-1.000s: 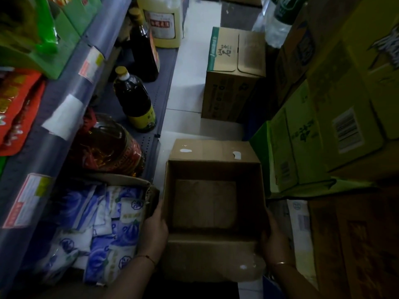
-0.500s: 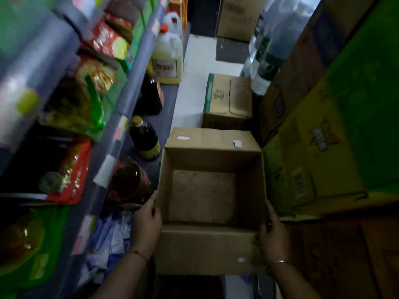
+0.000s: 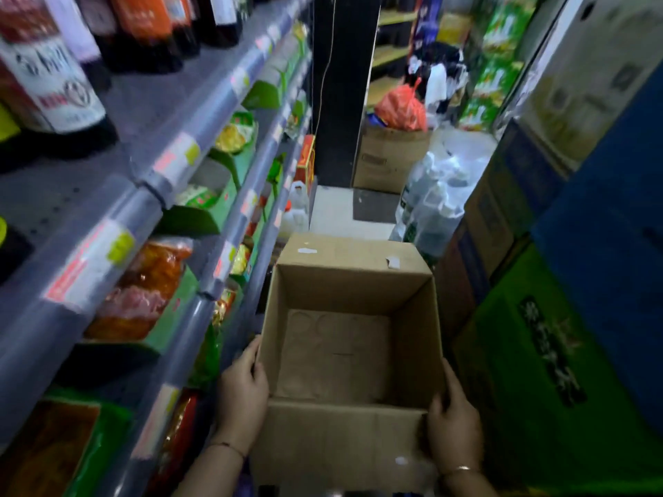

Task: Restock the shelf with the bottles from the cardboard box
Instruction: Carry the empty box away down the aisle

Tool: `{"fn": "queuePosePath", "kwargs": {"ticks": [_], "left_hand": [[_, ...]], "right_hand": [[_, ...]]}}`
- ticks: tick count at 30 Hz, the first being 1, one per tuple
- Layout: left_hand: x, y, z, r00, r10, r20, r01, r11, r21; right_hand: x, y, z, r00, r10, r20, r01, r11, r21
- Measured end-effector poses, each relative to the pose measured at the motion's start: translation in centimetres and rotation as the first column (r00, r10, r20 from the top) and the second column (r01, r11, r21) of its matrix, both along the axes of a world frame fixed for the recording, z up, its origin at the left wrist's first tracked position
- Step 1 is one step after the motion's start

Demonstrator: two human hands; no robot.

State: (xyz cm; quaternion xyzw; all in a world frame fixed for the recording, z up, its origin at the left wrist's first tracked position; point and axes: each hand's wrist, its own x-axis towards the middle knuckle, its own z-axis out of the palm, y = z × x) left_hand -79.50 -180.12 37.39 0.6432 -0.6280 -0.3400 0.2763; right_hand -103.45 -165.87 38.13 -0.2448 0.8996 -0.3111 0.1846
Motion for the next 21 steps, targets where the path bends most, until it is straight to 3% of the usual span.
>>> {"fn": "queuePosePath", "kwargs": {"ticks": [11, 21], "left_hand": [[-7.0, -11.6, 4.8, 0.994, 0.111, 0.001, -0.111, 0.993, 0.041], [-14.0, -23.1, 2.3, 0.997, 0.041, 0.071, -0.047, 0.995, 0.087]], "right_hand": [[-6.0, -14.0, 4.9, 0.993, -0.065, 0.098, 0.077, 0.989, -0.126], [-12.2, -23.7, 1.2, 0.992, -0.093, 0.084, 0.098, 0.993, -0.057]]}}
